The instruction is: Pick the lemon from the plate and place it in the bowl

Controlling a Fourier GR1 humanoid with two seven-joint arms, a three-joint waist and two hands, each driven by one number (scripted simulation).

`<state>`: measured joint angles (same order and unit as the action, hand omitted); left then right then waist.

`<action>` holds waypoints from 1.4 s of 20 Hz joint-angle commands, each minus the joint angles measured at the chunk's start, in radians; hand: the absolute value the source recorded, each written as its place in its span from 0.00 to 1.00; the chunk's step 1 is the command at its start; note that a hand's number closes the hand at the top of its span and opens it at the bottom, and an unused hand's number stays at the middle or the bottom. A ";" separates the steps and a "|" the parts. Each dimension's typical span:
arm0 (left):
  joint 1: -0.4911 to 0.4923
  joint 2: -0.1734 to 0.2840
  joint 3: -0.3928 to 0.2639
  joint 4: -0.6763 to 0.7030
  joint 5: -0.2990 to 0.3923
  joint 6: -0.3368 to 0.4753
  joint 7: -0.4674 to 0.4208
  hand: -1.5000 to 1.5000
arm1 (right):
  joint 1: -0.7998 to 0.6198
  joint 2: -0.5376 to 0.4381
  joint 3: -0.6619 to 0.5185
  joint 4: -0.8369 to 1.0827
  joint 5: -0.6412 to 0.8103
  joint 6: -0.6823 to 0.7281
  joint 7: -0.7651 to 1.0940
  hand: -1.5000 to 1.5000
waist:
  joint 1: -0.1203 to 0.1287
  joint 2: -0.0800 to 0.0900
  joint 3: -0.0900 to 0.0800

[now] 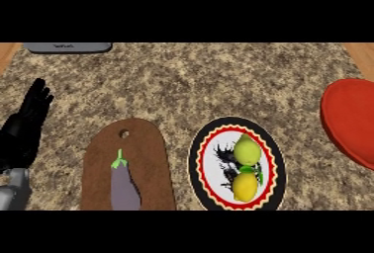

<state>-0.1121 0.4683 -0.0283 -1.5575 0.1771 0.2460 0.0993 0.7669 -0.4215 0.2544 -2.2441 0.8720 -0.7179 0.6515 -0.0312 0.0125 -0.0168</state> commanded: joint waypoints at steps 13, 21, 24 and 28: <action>-0.082 -0.028 -0.047 0.016 -0.021 -0.031 0.024 0.50 | -0.311 0.126 0.222 -0.112 0.137 0.739 0.645 0.00 | 0.086 0.006 0.012; -0.057 -0.043 -0.039 0.017 -0.026 -0.024 0.014 0.50 | -0.430 0.287 0.235 -0.002 0.093 0.934 0.784 0.00 | 0.072 0.001 0.013; -0.071 -0.039 -0.027 0.047 -0.006 -0.051 0.011 0.50 | -0.486 0.326 0.250 0.064 0.159 0.978 0.803 0.00 | 0.067 0.002 0.012; -0.052 -0.035 -0.015 0.016 -0.026 -0.028 0.017 0.50 | -0.547 0.342 0.258 0.102 0.304 1.020 0.785 0.00 | 0.052 -0.010 0.014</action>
<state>-0.1679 0.4211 -0.0648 -1.5373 0.1483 0.2235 0.1147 0.2960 -0.1150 0.4793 -2.1658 1.0761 0.1506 1.2121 0.0339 0.0096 -0.0041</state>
